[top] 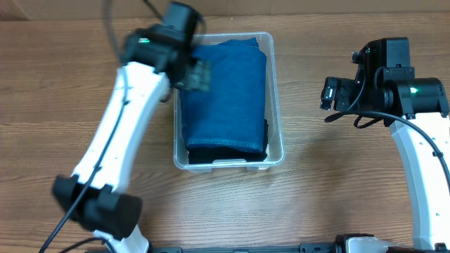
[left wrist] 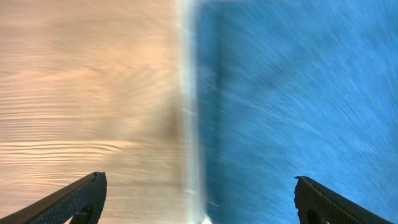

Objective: Pack container
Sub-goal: 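Lay the denim cloth over the bin contents and release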

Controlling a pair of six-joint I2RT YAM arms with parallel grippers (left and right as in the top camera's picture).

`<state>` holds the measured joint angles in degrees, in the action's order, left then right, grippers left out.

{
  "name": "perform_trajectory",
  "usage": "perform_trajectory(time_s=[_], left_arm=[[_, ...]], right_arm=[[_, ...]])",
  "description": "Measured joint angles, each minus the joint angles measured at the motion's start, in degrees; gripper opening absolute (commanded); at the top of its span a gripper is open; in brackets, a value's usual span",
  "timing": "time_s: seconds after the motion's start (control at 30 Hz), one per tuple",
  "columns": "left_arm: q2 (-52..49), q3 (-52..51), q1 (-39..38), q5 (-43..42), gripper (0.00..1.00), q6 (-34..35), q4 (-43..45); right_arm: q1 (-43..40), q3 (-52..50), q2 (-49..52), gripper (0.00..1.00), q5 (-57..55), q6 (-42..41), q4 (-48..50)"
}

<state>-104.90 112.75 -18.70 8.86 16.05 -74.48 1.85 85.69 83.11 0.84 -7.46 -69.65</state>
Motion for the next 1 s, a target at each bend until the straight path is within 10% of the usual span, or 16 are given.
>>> perform_trajectory(time_s=[0.1, 0.17, 0.53, 0.83, 0.9, 0.93, 0.97, 1.0], left_arm=[[5.4, 0.3, 0.6, 3.8, 0.63, 1.6, 5.1], [6.7, 0.8, -1.7, 2.5, 0.04, 1.0, 9.1], [-12.6, 1.0, -7.8, 4.4, 0.04, -12.1, 23.3], [-29.0, 6.7, -8.2, 10.3, 0.04, -10.2, 10.4], [-28.4, 6.9, -8.2, 10.6, 0.23, -10.0, 8.6], [-27.8, 6.9, -8.2, 10.7, 0.80, -10.0, 7.5], [-26.8, 6.9, -8.2, 11.4, 1.00, -9.7, 6.2], [-25.1, 6.9, -8.1, 11.9, 1.00, -9.3, 5.5]], right_arm=[[0.0, 0.0, 0.0, 1.00, 0.0, 0.0, 0.0], [0.0, 0.0, 0.0, 1.00, 0.0, 0.0, 0.0], [0.0, 0.0, 0.0, 1.00, 0.0, 0.0, 0.0], [0.0, 0.0, 0.0, 1.00, 0.0, 0.0, 0.4], [0.0, 0.0, 0.0, 1.00, 0.0, 0.0, 0.6], [0.0, 0.0, 0.0, 1.00, 0.0, 0.0, 0.6], [0.0, 0.0, 0.0, 1.00, 0.0, 0.0, 0.7], [0.0, 0.0, 0.0, 1.00, 0.0, 0.0, 1.3]])
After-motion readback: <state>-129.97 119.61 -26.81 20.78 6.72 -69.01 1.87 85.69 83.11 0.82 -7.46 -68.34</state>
